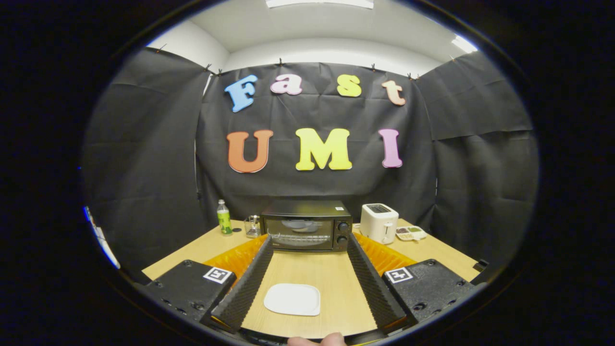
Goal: Open the toaster oven, put the food inside, and close the toaster oven door.
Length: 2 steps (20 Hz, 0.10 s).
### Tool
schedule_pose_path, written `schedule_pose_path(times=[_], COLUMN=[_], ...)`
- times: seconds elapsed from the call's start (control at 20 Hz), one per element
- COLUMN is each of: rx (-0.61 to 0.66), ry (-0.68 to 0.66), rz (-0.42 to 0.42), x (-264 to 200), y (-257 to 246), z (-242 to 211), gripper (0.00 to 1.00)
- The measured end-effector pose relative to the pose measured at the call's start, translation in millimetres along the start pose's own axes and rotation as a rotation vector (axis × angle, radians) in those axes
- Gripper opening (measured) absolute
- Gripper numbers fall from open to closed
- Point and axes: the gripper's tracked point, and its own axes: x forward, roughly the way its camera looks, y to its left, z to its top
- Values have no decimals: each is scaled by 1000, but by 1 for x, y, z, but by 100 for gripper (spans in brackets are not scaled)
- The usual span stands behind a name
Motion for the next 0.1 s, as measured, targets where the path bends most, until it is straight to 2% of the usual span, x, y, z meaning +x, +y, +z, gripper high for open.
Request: schedule_pose_path(times=[0.1], rx=[7], ry=[9], rz=[5], x=[2], y=[1], z=[-2], gripper=[100])
